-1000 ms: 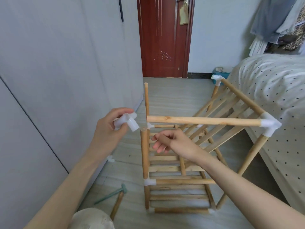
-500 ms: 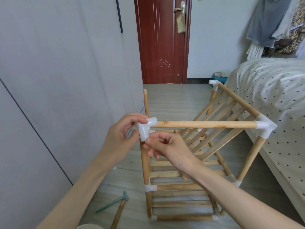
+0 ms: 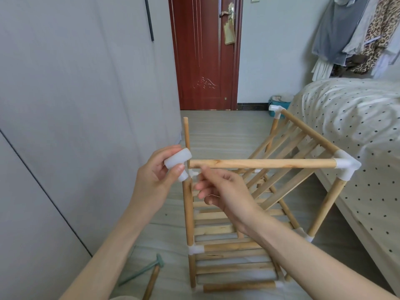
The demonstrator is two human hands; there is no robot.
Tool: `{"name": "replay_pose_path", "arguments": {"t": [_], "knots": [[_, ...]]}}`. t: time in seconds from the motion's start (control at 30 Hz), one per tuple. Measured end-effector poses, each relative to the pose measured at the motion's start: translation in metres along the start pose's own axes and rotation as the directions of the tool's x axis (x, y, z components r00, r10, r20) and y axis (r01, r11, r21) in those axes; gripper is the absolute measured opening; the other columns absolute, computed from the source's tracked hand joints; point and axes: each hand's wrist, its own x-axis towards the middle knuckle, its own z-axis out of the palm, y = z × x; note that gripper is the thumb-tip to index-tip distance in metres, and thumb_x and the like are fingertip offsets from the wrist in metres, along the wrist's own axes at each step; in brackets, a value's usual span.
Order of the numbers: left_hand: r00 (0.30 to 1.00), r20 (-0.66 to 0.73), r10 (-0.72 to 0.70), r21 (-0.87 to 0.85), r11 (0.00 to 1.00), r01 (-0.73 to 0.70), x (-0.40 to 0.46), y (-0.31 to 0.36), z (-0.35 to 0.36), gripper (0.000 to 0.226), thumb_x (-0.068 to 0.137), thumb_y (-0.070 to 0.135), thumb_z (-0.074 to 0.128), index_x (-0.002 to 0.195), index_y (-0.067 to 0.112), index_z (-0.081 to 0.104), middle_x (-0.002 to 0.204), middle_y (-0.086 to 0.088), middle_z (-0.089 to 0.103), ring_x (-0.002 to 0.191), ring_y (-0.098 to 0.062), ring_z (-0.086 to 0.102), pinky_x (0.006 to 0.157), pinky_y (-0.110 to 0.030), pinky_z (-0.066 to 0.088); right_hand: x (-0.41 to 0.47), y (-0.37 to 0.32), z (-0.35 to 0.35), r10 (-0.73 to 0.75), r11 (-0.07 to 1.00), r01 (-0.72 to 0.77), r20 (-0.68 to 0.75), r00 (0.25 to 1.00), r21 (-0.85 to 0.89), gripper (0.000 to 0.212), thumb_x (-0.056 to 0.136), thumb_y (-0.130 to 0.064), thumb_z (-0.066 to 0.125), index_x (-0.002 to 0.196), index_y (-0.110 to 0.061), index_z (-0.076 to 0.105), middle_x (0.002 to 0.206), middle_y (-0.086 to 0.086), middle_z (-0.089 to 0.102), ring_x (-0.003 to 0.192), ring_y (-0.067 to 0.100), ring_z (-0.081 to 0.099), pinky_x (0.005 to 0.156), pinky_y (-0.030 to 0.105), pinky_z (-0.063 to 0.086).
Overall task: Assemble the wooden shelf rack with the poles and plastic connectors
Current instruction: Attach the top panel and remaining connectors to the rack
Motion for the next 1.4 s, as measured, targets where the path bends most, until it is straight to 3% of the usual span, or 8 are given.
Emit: {"name": "replay_pose_path", "arguments": {"t": [0.1, 0.2, 0.5, 0.67, 0.77, 0.93, 1.13, 1.4], "knots": [[0.999, 0.034, 0.013, 0.042, 0.999, -0.014, 0.002, -0.004, 0.0, 0.03, 0.088, -0.005, 0.055, 0.115, 0.007, 0.059, 0.125, -0.003, 0.057, 0.109, 0.006, 0.053, 0.086, -0.008, 0.041, 0.003, -0.005, -0.007, 0.148, 0.953, -0.128, -0.056, 0.987, 0.274, 0.027, 0.087, -0.036, 0.06, 0.086, -0.008, 0.059, 0.066, 0.006, 0.063, 0.051, 0.012, 0.055, 0.051, 0.021, 0.042], [0.997, 0.069, 0.044, 0.063, 0.997, -0.048, 0.004, -0.006, 0.003, 0.03, 0.089, -0.004, 0.054, 0.112, 0.013, 0.059, 0.126, -0.001, 0.056, 0.114, 0.003, 0.051, 0.089, -0.009, 0.041, 0.004, -0.006, -0.011, 0.179, 0.91, -0.14, -0.064, 0.982, 0.391, 0.027, 0.091, -0.035, 0.056, 0.095, -0.008, 0.057, 0.069, 0.007, 0.062, 0.054, 0.013, 0.056, 0.051, 0.021, 0.046], [0.995, 0.06, 0.077, 0.138, 0.987, -0.085, 0.005, -0.014, 0.003, 0.029, 0.089, 0.0, 0.055, 0.113, 0.017, 0.058, 0.125, 0.002, 0.055, 0.114, 0.005, 0.05, 0.093, -0.011, 0.042, 0.006, -0.005, -0.017, 0.113, 0.863, -0.078, -0.04, 0.993, 0.499, 0.025, 0.094, -0.029, 0.052, 0.087, -0.006, 0.059, 0.07, 0.006, 0.065, 0.052, 0.012, 0.057, 0.048, 0.019, 0.048], [0.99, 0.09, 0.108, 0.214, 0.969, -0.125, 0.006, -0.015, 0.004, 0.034, 0.09, 0.002, 0.055, 0.111, 0.029, 0.056, 0.122, 0.015, 0.053, 0.118, 0.0, 0.048, 0.103, -0.032, 0.042, 0.006, -0.007, -0.019, 0.075, 0.861, -0.037, -0.054, 0.996, 0.508, 0.029, 0.094, -0.03, 0.05, 0.087, -0.005, 0.061, 0.069, 0.006, 0.063, 0.053, 0.011, 0.057, 0.048, 0.02, 0.048], [0.99, 0.084, 0.114, 0.212, 0.969, -0.13, 0.005, -0.015, 0.005, 0.036, 0.09, 0.004, 0.057, 0.11, 0.034, 0.056, 0.122, 0.016, 0.053, 0.119, -0.003, 0.049, 0.104, -0.037, 0.041, 0.006, -0.008, -0.02, 0.068, 0.858, -0.025, -0.064, 0.996, 0.512, 0.029, 0.095, -0.03, 0.049, 0.087, -0.004, 0.059, 0.068, 0.005, 0.063, 0.053, 0.011, 0.056, 0.048, 0.02, 0.047], [0.99, 0.063, 0.124, 0.28, 0.95, -0.137, 0.004, -0.014, 0.007, 0.032, 0.089, 0.007, 0.059, 0.112, 0.029, 0.058, 0.119, 0.02, 0.053, 0.116, 0.001, 0.049, 0.104, -0.029, 0.04, 0.004, -0.01, -0.024, 0.051, 0.855, -0.007, -0.071, 0.996, 0.519, 0.029, 0.094, -0.031, 0.049, 0.087, -0.006, 0.059, 0.069, 0.005, 0.063, 0.053, 0.011, 0.055, 0.049, 0.02, 0.048], [0.975, 0.08, 0.206, 0.46, 0.86, -0.22, 0.004, -0.011, 0.01, 0.029, 0.088, 0.004, 0.059, 0.116, 0.012, 0.063, 0.119, 0.012, 0.051, 0.107, 0.01, 0.043, 0.094, 0.0, 0.027, 0.001, -0.012, -0.026, 0.02, 0.84, 0.011, -0.051, 0.999, 0.543, 0.029, 0.094, -0.03, 0.048, 0.08, -0.007, 0.06, 0.068, 0.006, 0.062, 0.052, 0.011, 0.055, 0.048, 0.02, 0.047], [0.974, 0.095, 0.205, 0.451, 0.863, -0.226, 0.0, -0.011, 0.009, 0.027, 0.089, 0.008, 0.06, 0.115, 0.015, 0.063, 0.123, 0.012, 0.051, 0.111, 0.011, 0.041, 0.094, 0.002, 0.023, -0.001, -0.006, -0.029, 0.001, 0.884, 0.007, -0.018, 1.0, 0.468, 0.031, 0.095, -0.029, 0.047, 0.079, -0.008, 0.062, 0.07, 0.006, 0.063, 0.054, 0.012, 0.054, 0.047, 0.02, 0.046]]}}
